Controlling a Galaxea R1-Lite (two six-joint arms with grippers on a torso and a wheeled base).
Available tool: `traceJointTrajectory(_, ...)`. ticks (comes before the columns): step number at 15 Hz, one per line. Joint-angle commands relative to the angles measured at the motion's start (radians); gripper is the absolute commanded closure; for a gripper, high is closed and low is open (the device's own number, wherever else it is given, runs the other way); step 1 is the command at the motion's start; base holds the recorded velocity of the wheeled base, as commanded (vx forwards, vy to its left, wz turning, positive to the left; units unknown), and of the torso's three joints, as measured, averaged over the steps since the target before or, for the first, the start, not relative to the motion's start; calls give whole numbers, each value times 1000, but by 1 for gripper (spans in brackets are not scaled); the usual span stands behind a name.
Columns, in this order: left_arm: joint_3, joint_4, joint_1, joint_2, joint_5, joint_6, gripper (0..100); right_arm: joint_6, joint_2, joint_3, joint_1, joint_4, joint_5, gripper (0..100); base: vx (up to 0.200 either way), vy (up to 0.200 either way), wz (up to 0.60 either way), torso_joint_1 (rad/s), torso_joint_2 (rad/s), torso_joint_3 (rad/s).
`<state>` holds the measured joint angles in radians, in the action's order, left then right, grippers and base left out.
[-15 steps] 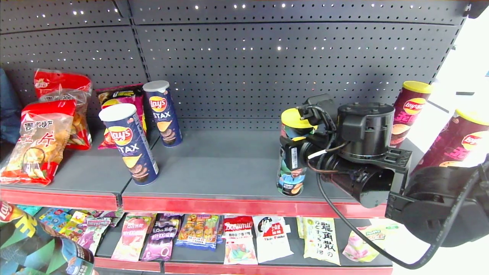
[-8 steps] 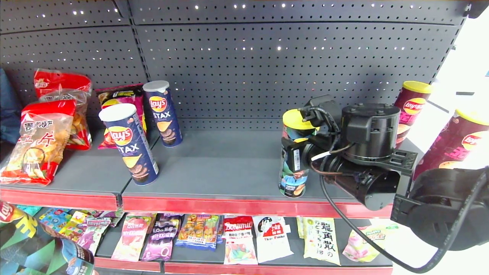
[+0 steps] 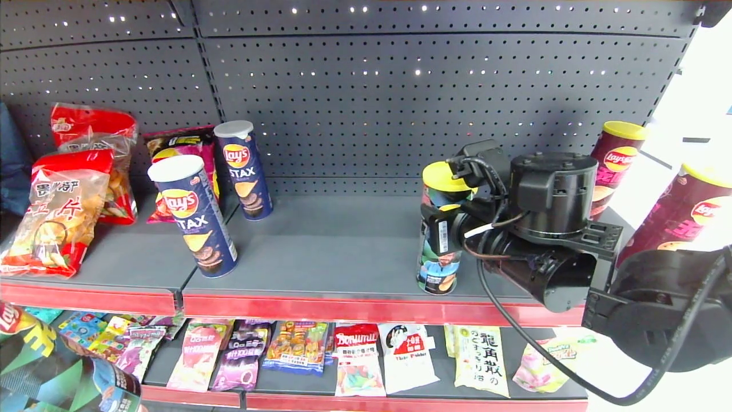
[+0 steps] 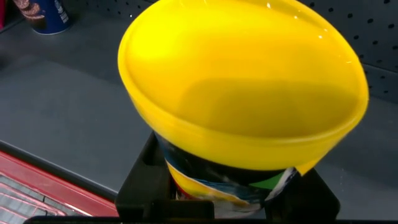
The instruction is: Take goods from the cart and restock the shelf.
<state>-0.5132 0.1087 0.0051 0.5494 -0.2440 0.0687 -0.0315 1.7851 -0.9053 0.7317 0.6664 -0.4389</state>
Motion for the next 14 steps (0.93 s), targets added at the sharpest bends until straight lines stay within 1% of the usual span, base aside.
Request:
traceJointTrajectory(1, -1, 0, -1, 0, 0, 0, 100, -1, 5, -3, 0, 2, 0, 100, 0, 0, 0, 0, 0, 0)
traceJointTrajectory(7, -1, 0, -1, -3, 0, 0, 100, -1, 16, -3, 23, 2, -7, 100, 0, 0, 0, 0, 0, 0)
traceJointTrajectory(11, -1, 0, -1, -3, 0, 0, 100, -1, 19, -3, 21, 1, -37, 100, 0, 0, 0, 0, 0, 0)
traceJointTrajectory(14, -1, 0, 1, -3, 0, 0, 100, -1, 17, 2, 21, 1, -38, 100, 0, 0, 0, 0, 0, 0)
